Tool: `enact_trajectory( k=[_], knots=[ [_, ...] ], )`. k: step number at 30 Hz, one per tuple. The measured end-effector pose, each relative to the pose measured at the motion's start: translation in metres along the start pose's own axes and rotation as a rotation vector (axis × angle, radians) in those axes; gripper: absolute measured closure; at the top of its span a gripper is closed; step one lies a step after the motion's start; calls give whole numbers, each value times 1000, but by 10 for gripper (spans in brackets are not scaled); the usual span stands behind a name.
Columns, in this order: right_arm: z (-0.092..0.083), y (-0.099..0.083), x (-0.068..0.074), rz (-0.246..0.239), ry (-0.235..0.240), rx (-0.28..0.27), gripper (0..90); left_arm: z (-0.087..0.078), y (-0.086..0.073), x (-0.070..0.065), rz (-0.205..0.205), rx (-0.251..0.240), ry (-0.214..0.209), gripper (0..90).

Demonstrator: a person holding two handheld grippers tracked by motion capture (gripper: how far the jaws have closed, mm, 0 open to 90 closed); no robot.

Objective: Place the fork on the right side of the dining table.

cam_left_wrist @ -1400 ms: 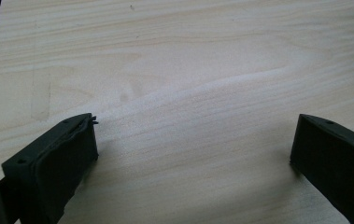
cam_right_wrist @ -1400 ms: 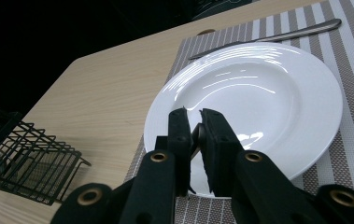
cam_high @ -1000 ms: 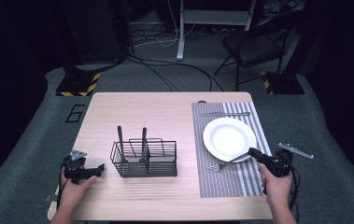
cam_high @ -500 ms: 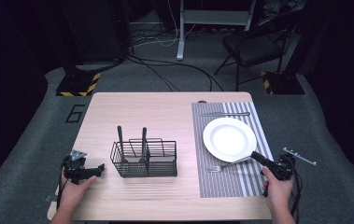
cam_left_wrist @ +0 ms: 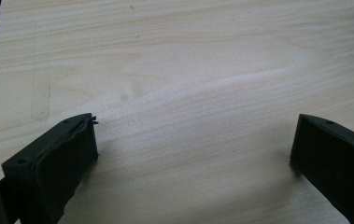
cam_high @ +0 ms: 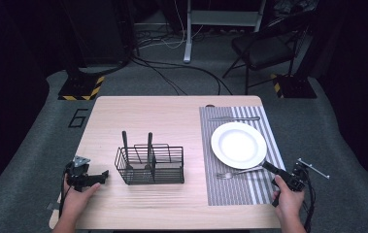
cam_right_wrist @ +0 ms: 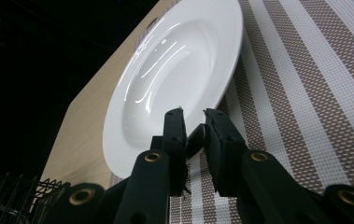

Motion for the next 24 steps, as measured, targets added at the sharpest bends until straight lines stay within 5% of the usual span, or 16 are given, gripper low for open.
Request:
enact_trajectory(
  k=[14,24],
  knots=[
    [5,-7,-10,96,-58,8,756,0,0,0,2,0,2,4],
    [8,-10,-12,71,-125,2,727,0,0,0,0,0,0,4]
  ],
)
Point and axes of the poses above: each handheld gripper's, and its own axes: z roughly forward along the jaws, y roughly out of its top, x roughly to its left, the point moved 3 cm from there along z, roughly forward along the jaws, and after that the axes turned 7 degrees about -y, right-handed, at the moved point
